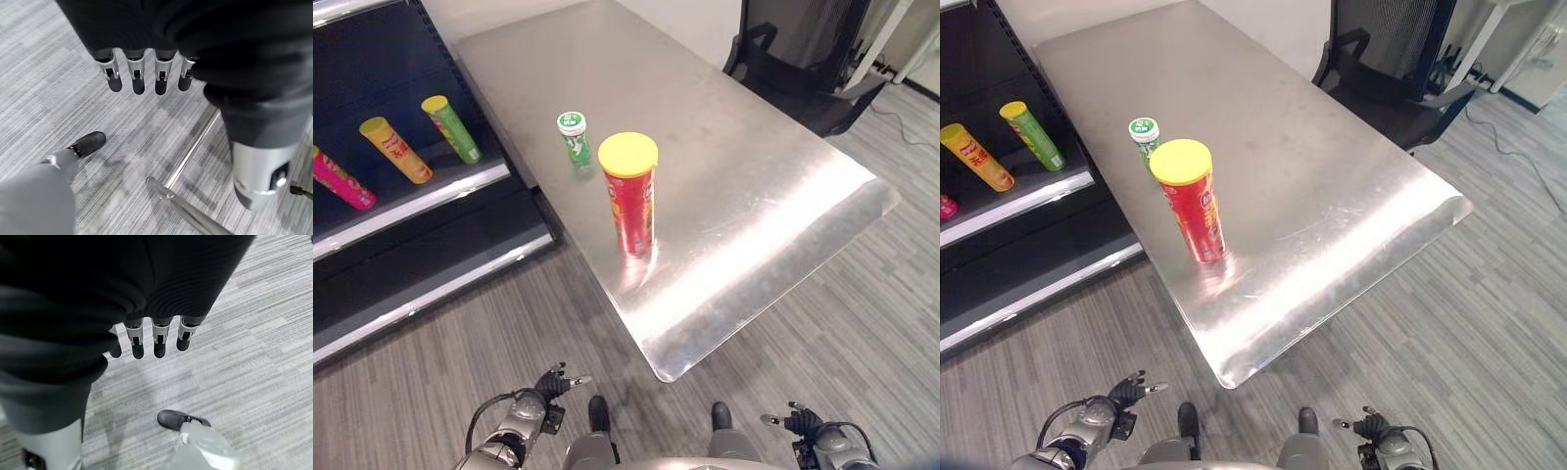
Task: Put the goods on the table back onto the shelves and tidy them up.
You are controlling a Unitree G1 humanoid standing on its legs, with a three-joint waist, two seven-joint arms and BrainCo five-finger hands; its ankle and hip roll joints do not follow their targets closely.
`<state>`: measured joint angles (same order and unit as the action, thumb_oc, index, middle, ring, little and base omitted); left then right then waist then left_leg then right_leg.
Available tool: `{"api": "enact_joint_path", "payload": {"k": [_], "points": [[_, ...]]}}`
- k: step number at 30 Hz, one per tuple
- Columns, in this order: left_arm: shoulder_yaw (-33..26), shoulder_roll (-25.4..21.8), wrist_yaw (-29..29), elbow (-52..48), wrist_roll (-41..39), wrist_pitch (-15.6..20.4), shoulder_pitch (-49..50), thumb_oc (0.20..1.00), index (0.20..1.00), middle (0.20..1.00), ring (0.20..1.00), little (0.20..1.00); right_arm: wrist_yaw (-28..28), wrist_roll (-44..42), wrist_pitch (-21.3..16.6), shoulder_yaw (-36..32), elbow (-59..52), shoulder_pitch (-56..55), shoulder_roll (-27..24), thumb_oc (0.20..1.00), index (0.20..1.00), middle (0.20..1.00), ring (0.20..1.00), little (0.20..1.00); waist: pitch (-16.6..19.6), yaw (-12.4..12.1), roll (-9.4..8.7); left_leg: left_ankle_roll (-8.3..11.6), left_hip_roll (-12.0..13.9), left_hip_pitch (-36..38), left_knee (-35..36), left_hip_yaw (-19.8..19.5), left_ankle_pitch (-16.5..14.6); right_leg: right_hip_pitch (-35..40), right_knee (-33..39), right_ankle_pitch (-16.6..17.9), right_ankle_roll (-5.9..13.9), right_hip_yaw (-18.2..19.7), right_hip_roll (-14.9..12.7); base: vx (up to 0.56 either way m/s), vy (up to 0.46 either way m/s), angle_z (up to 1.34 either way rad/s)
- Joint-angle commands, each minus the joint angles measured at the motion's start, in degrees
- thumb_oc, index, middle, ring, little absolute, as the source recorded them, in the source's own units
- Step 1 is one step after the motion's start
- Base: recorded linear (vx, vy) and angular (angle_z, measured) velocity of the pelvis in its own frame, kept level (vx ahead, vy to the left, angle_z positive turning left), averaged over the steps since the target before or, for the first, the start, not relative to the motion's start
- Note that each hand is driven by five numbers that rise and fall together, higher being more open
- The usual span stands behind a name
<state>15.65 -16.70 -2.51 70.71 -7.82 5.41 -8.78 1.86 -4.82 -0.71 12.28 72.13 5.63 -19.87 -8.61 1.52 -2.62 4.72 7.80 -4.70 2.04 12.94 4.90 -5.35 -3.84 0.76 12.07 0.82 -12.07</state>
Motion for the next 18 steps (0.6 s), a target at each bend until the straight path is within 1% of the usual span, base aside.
{"api": "enact_joint_path", "payload": {"k": [1, 2, 3, 4, 5, 6, 10, 11, 13, 14, 15, 16, 17, 18], "points": [[-1.06, -1.04, -0.48, 0.14, 0.58, -0.16, -0.30, 1.000, 1.000, 1.000, 1.000, 1.000, 0.87, -3.10, -0.29, -0.16, 2.10, 0.18, -1.22, 1.000, 1.000, 1.000, 1.000, 1.000, 0.19, -0.38, -0.29, 0.13, -0.86, -1.61, -4.92, 0.45, -5.66, 2.97, 1.47, -3.37, -0.77, -0.32, 5.94, -0.01, 0.215, -0.23], [-0.99, -0.92, -0.70, 0.75, 1.35, -0.33, -0.11, 1.000, 1.000, 1.000, 1.000, 1.000, 0.77, -3.18, -0.10, 0.12, 2.80, -0.26, -1.20, 1.000, 1.000, 1.000, 1.000, 1.000, 0.34, -0.46, -0.45, -0.34, -1.86, -0.97, -4.36, 0.70, -6.09, 2.85, 1.36, -4.35, -1.47, -0.20, 7.44, 0.05, 0.089, -0.35], [-0.54, -0.93, -0.85, 1.34, 2.35, -0.31, -0.30, 1.000, 1.000, 1.000, 1.000, 1.000, 0.60, -3.73, -0.30, -0.20, 3.33, -1.12, -0.94, 1.000, 1.000, 1.000, 1.000, 1.000, 0.14, 0.21, -0.55, -0.72, -2.85, 0.49, -3.45, 0.16, -6.23, 2.26, 0.40, -4.93, -2.31, 2.08, 9.44, 0.07, 0.160, -0.32], [-0.45, -0.81, -0.93, 0.81, 2.71, 0.11, -0.85, 1.000, 1.000, 1.000, 1.000, 1.000, 0.78, -4.41, -0.53, -0.47, 3.44, -1.08, -1.31, 1.000, 1.000, 1.000, 1.000, 1.000, -1.18, 0.50, -0.37, -0.93, -3.52, 2.22, -2.35, -0.05, -6.34, 0.99, 0.08, -3.90, -2.02, 4.01, 11.42, 0.05, 0.109, -0.18], [-0.45, -0.79, -0.92, 0.83, 2.71, 0.12, -0.87, 1.000, 1.000, 1.000, 1.000, 1.000, 0.78, -4.41, -0.53, -0.49, 3.44, -1.07, -1.33, 1.000, 1.000, 1.000, 1.000, 1.000, -1.29, 0.42, -0.35, -0.93, -3.50, 2.39, -2.29, 0.01, -6.35, 1.10, 0.09, -3.90, -2.01, 4.07, 11.44, 0.02, 0.065, -0.05], [-0.12, -0.45, -0.87, 0.71, 2.99, 0.27, -1.13, 1.000, 1.000, 1.000, 1.000, 1.000, 0.91, -4.72, -0.59, -0.76, 3.84, -1.01, -1.45, 1.000, 1.000, 1.000, 1.000, 1.000, -1.11, 0.48, -0.20, -0.74, -3.60, 2.54, -2.01, 0.27, -6.29, 1.10, 1.24, -3.51, -1.95, 2.54, 11.33, 0.01, -0.003, -0.20], [0.33, -0.29, -1.07, 0.64, 3.24, 0.12, -1.08, 1.000, 1.000, 1.000, 1.000, 1.000, 1.08, -5.99, -0.58, -2.12, 3.83, -1.71, -2.04, 1.000, 1.000, 1.000, 1.000, 1.000, -0.55, 0.88, 0.08, -0.88, -4.03, 4.18, -1.59, 0.28, -6.27, 2.21, 2.89, -2.78, -2.43, 1.45, 11.42, 0.11, 0.004, -0.09], [0.08, -0.08, -1.22, 1.24, 3.86, 0.09, -0.46, 1.000, 1.000, 1.000, 1.000, 1.000, 1.08, -7.23, -0.79, -3.65, 3.70, -2.38, -2.83, 1.000, 1.000, 1.000, 1.000, 1.000, 0.05, 1.04, 0.20, -0.80, -4.14, 5.66, -0.88, 0.60, -6.31, 3.99, 3.99, -2.78, -2.57, 0.81, 11.09, 0.13, 0.016, 0.04], [-0.31, -0.13, -1.31, 1.42, 4.04, -0.02, -0.20, 1.000, 1.000, 1.000, 1.000, 1.000, 1.52, -8.97, -1.37, -5.49, 2.86, -2.38, -4.03, 1.000, 1.000, 1.000, 1.000, 1.000, 0.38, 1.30, 0.33, -0.69, -4.11, 6.81, -0.25, 0.71, -6.34, 5.27, 4.78, -2.89, -2.51, 0.39, 11.01, 0.13, 0.013, -0.02], [-0.47, -0.37, -1.33, 1.29, 4.41, 0.02, -0.03, 1.000, 1.000, 1.000, 1.000, 1.000, 1.77, -10.12, -1.75, -7.31, 1.47, -2.34, -5.60, 1.000, 1.000, 1.000, 1.000, 1.000, 0.59, 1.58, 0.37, -0.60, -4.06, 7.33, 0.07, 0.91, -6.41, 5.89, 5.21, -2.91, -2.38, 0.25, 10.82, 0.06, 0.005, -0.03], [-0.45, -0.34, -1.32, 1.29, 4.41, 0.01, -0.02, 1.000, 1.000, 1.000, 1.000, 1.000, 1.77, -10.11, -1.72, -7.34, 1.40, -2.40, -5.63, 1.000, 1.000, 1.000, 1.000, 1.000, 0.53, 1.55, 0.40, -0.60, -4.06, 7.44, 0.11, 0.91, -6.41, 6.00, 5.25, -2.90, -2.37, 0.24, 10.82, 0.09, 0.024, -0.05], [-0.68, -0.80, -1.43, 0.83, 5.56, -0.03, 0.12, 1.000, 1.000, 1.000, 1.000, 1.000, 2.95, -10.62, -2.35, -10.95, -3.42, -2.71, -9.63, 1.000, 1.000, 1.000, 1.000, 1.000, 0.87, 1.99, 0.60, -0.47, -4.04, 8.03, 0.55, 1.21, -6.48, 6.72, 5.67, -3.11, -2.13, -0.02, 10.58, 0.05, 0.019, -0.05], [-0.67, -0.80, -1.43, 0.83, 5.56, -0.03, 0.12, 1.000, 1.000, 1.000, 1.000, 1.000, 2.95, -10.62, -2.34, -10.96, -3.44, -2.72, -9.63, 1.000, 1.000, 1.000, 1.000, 1.000, 0.86, 1.98, 0.60, -0.47, -4.04, 8.06, 0.55, 1.21, -6.48, 6.74, 5.68, -3.11, -2.13, -0.01, 10.58, 0.09, 0.062, -0.05], [-1.80, -0.61, -1.30, -0.45, 6.76, -0.22, 0.82, 1.000, 1.000, 1.000, 1.000, 1.000, 5.62, -8.14, -3.42, -16.59, -15.72, -4.76, -16.64, 1.000, 1.000, 1.000, 1.000, 1.000, 0.74, 2.71, 0.94, -0.42, -4.05, 8.76, 0.79, 1.29, -6.77, 7.42, 5.72, -3.50, -1.75, -0.10, 10.16, 0.04, 0.058, -0.05]]}}
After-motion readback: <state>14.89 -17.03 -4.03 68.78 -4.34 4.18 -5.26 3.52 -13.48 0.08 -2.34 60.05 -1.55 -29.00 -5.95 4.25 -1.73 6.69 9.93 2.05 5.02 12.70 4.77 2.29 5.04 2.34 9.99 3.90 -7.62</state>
